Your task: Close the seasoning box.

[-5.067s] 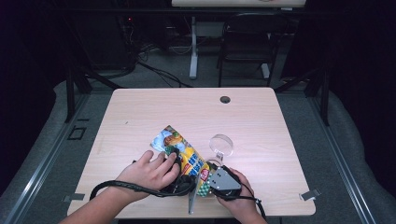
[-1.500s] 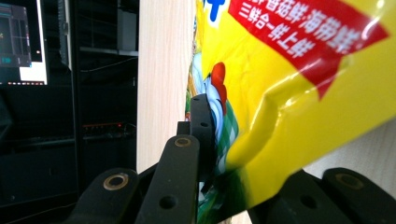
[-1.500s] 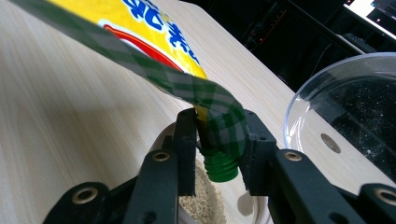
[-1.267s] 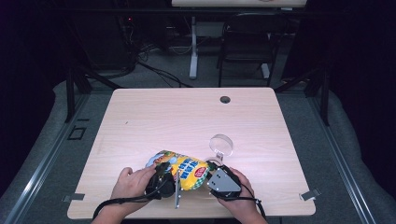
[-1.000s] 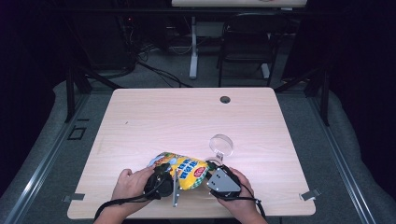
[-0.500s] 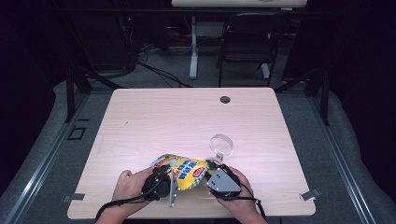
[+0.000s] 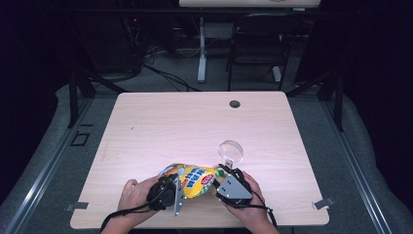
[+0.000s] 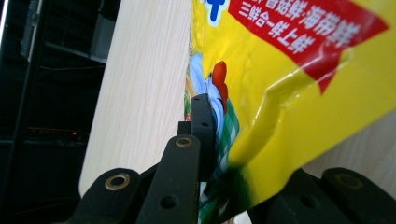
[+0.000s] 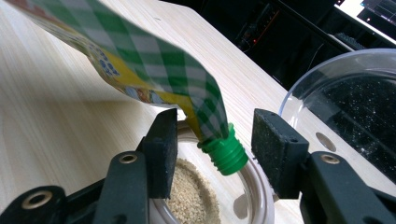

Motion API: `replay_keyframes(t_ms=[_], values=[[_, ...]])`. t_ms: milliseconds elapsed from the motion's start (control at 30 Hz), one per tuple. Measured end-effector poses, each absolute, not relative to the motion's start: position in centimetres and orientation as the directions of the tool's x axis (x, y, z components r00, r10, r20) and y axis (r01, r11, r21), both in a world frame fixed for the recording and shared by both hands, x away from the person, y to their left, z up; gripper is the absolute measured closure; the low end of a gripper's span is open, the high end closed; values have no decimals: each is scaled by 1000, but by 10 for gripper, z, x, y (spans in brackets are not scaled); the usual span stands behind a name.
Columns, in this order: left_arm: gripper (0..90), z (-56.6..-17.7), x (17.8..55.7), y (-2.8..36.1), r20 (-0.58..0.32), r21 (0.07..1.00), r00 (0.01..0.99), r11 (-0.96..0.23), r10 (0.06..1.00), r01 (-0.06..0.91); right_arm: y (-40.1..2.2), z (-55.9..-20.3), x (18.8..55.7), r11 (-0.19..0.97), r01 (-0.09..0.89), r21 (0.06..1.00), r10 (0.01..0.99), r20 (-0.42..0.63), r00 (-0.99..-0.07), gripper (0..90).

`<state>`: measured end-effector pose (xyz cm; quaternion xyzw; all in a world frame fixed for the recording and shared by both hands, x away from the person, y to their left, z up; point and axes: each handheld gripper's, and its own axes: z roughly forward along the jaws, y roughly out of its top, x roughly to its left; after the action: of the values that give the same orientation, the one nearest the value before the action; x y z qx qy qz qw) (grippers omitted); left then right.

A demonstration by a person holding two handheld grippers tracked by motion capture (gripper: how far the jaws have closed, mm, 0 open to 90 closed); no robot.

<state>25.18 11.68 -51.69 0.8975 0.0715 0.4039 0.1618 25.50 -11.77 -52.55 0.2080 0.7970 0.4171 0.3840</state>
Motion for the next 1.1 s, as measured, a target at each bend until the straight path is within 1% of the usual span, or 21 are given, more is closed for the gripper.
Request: replay_keyframes(t_ms=[333,467,1100], values=[[873,-523,257,122,645,418,696,-908,314,22,-119,-525,255,555,13,832,662,-432,-613,510],[873,-528,260,125,599,468,720,-883,351,40,-121,-525,255,549,15,836,666,-427,-611,513],[873,-527,264,133,534,531,742,-844,404,77,-123,-525,255,529,23,848,682,-409,-607,522]])
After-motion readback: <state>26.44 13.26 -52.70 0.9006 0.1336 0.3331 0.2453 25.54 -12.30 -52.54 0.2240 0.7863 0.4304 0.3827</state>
